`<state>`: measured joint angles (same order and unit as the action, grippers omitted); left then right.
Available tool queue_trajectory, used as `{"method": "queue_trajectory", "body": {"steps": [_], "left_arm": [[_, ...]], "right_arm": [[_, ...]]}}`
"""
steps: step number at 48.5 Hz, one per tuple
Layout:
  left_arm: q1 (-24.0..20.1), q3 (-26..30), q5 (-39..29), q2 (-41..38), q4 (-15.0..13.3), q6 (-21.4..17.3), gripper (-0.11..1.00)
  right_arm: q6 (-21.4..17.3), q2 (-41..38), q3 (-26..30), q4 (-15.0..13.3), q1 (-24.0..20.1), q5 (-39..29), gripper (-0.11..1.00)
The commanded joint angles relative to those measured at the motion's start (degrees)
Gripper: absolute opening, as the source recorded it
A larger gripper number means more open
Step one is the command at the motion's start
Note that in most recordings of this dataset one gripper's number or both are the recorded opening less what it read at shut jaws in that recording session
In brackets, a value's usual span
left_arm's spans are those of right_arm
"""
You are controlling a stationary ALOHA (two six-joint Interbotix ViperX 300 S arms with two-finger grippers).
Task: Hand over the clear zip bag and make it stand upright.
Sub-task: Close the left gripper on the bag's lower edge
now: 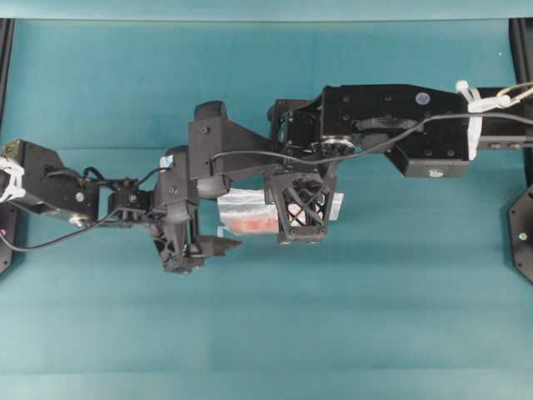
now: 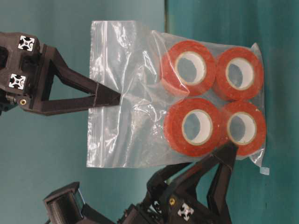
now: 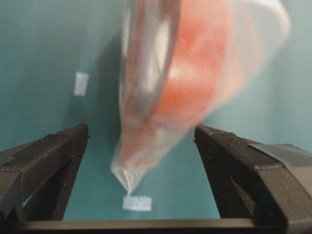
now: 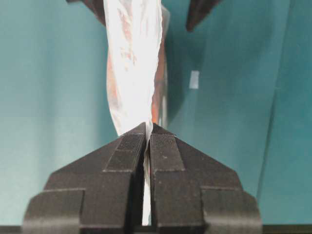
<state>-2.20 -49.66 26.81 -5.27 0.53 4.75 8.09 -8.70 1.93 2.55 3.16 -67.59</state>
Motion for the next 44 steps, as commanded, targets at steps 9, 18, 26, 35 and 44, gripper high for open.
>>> {"method": "queue_trajectory", "body": {"steps": [9, 18, 26, 35, 44], "left_arm": [[-0.26, 3.78, 0.44, -2.11, 0.09, -1.05, 0.98], [-0.26, 5.36, 0.62, -3.96, 0.09, -0.97, 0.98], [-0.26, 6.68, 0.62, -4.83, 0.09, -0.97, 0.98], [-0.35, 7.47, 0.62, -5.27, 0.09, -0.7, 0.97], [-0.35, 7.56, -0.09, -5.54, 0.09, -0.09, 0.85]], "right_arm": [[-0.53, 0.88, 0.35, -0.09, 0.0, 0.18, 0.01], [-0.53, 0.88, 0.35, 0.0, 0.09, 0.26, 0.01], [-0.53, 0.88, 0.35, 0.0, 0.09, 0.26, 0.01], [-0.53, 0.88, 0.18, 0.0, 0.09, 0.18, 0.01], [-0.53, 0.88, 0.18, -0.09, 0.09, 0.18, 0.01]]}}
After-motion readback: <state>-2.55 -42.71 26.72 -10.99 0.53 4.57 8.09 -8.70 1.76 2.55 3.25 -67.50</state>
